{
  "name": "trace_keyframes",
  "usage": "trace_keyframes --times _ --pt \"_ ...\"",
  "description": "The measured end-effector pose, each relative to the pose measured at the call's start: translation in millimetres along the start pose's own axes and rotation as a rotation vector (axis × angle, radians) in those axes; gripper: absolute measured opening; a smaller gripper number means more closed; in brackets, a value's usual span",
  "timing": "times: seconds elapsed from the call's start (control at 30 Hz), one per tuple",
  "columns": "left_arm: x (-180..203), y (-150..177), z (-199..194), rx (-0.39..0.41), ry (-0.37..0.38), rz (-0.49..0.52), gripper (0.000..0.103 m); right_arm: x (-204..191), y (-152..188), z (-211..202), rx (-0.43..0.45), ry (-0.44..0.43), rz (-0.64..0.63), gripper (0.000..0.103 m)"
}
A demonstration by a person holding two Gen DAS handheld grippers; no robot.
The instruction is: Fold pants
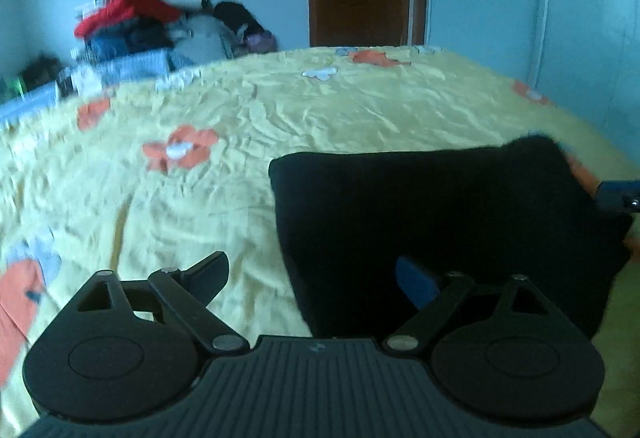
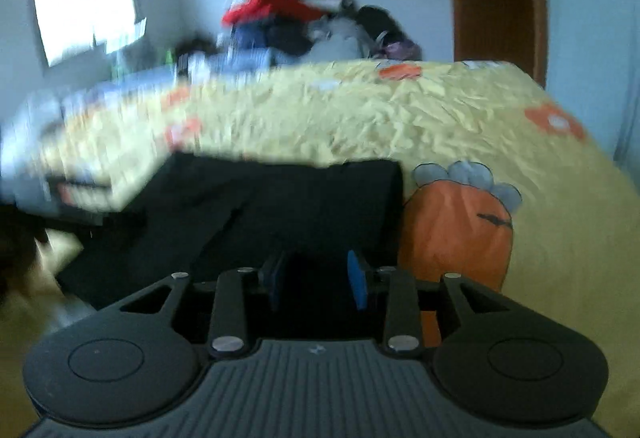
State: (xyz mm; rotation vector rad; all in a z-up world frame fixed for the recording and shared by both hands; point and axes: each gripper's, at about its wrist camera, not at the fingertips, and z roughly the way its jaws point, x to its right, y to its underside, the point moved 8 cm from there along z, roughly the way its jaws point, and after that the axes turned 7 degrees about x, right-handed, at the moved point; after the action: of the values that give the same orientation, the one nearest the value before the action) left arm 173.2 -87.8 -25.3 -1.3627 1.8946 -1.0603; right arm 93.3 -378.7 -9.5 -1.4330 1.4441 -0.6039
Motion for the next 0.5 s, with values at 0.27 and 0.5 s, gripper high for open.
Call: trace_keyframes --times 0.27,0.5 --pt "-16 14 14 -0.111 0.291 -0.331 0.101 42 9 32 -0.132 -0.188 0.31 0.046" --pt "12 10 24 -0.076 0.347 -0.234 0.1 37 6 56 -0.148 -0.303 0.411 0.046"
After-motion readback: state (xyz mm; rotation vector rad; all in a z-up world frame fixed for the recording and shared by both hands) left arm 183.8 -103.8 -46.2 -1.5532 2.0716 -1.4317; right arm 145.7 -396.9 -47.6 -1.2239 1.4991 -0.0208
